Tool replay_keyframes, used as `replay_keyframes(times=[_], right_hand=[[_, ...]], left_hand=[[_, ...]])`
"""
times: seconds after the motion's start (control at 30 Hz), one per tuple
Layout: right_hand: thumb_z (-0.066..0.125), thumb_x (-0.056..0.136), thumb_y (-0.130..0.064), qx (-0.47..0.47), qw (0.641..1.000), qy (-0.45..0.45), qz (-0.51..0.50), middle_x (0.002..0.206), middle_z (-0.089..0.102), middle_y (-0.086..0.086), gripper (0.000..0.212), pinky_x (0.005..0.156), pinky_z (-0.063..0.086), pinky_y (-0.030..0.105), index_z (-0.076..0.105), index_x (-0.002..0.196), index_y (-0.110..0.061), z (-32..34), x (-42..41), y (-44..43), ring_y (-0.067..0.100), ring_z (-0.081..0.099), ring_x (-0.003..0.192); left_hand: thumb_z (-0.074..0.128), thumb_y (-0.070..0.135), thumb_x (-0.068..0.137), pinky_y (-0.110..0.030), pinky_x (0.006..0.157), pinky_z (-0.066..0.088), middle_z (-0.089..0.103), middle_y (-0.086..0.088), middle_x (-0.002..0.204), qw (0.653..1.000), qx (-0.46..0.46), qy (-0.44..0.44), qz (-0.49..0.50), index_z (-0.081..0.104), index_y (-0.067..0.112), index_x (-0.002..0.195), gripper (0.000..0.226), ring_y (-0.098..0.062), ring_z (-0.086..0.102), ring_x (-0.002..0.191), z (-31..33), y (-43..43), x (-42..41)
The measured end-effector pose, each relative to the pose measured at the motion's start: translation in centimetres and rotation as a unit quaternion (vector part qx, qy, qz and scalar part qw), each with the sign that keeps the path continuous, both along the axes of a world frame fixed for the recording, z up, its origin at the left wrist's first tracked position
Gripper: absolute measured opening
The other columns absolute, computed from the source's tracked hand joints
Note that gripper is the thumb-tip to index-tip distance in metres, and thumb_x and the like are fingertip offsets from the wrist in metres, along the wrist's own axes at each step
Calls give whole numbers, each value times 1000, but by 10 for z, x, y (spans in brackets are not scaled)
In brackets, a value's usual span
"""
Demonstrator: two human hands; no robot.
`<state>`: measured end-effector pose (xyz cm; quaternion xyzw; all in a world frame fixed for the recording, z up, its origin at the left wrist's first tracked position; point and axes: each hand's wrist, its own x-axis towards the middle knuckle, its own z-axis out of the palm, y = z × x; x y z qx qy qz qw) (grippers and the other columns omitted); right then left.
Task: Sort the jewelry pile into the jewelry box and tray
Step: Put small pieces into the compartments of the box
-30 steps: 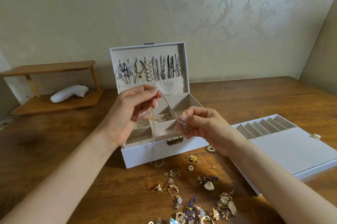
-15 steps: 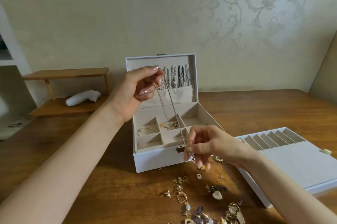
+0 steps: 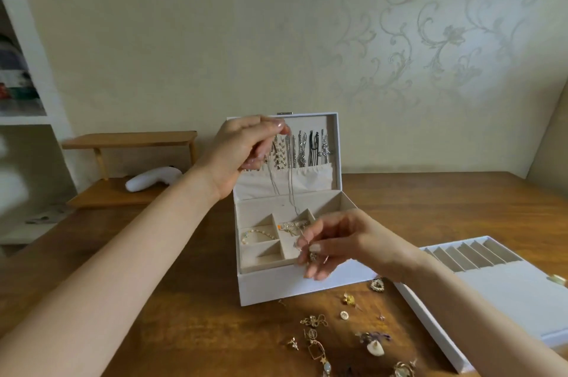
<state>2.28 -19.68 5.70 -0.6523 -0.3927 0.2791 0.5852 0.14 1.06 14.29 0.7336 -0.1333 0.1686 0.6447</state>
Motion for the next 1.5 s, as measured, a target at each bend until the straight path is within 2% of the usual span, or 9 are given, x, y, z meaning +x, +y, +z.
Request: replay_keyframes(times=[0.2, 0.43, 0.63, 0.73, 0.87, 1.03, 1.2, 1.37, 1.5], right_hand=[[66, 74, 2, 84, 987, 28, -134, 85, 72, 20, 9, 62, 59, 28, 61, 82, 2, 5, 5, 9, 22, 70, 67], [64, 76, 6, 152, 968, 38, -197, 69, 69, 15, 11, 59, 57, 27, 68, 86, 3, 2, 11, 15, 21, 69, 61], [69, 76, 5, 143, 961, 15, -235, 69, 69, 12, 23, 64, 60, 34, 62, 97, 0, 0, 11, 20, 24, 67, 61], [71, 76, 6, 134, 956, 29, -260, 78, 70, 15, 32, 69, 59, 37, 53, 101, -2, -4, 10, 21, 28, 68, 70], [77, 66, -2, 167, 937, 88, -293, 73, 66, 15, 41, 60, 58, 29, 45, 92, -6, -9, 8, 28, 20, 67, 62], [76, 62, -19, 147, 945, 124, -265, 66, 60, 6, 31, 58, 52, 20, 65, 83, 0, -10, 8, 28, 10, 56, 58], [78, 67, -15, 144, 937, 60, -313, 60, 61, 5, 21, 52, 45, 16, 70, 76, 2, -9, 6, 28, 8, 52, 54], [80, 71, -19, 68, 931, -94, -346, 54, 64, -6, 14, 54, 43, 14, 73, 72, -8, -8, 7, 25, -1, 53, 50], [79, 72, -19, 53, 939, -103, -323, 54, 64, -5, 12, 55, 44, 17, 71, 70, -10, -6, 9, 18, 1, 52, 51]], left_hand=[[58, 13, 92, -13, 42, 35, 57, 0, 60, 972, 178, 134, 74, 63, 4, 94, 11, -4, 45, 44, -39, -1, 1], [60, 19, 86, -26, 74, 53, 67, -17, 97, 955, 111, 234, -145, 51, 9, 120, 37, -22, 65, 86, -62, -4, -11], [65, 1, 83, -25, 64, 55, 69, -15, 84, 981, 137, 136, -38, 57, 0, 102, 20, -16, 67, 69, -76, -12, -9], [69, 3, 82, -27, 66, 56, 68, -4, 72, 980, 187, 39, 52, 56, 11, 96, 20, -13, 66, 63, -83, -16, -7], [72, 4, 79, -21, 60, 51, 65, 3, 72, 920, 328, -138, 167, 48, 20, 96, 33, -7, 60, 64, -93, -23, -9], [77, -1, 71, -25, 49, 54, 61, 2, 72, 838, 425, -269, 212, 44, 18, 99, 48, -11, 60, 58, -92, -26, -11], [77, -2, 69, -17, 46, 46, 59, 0, 68, 812, 469, -284, 200, 42, 16, 100, 50, -12, 57, 53, -91, -30, -12], [73, 0, 76, -28, 53, 55, 59, 3, 71, 855, 427, -230, 185, 39, 22, 103, 48, -12, 61, 59, -92, -29, -10], [71, 3, 80, -23, 59, 54, 60, 4, 71, 881, 394, -194, 176, 49, 12, 104, 33, -9, 60, 62, -88, -28, -8]])
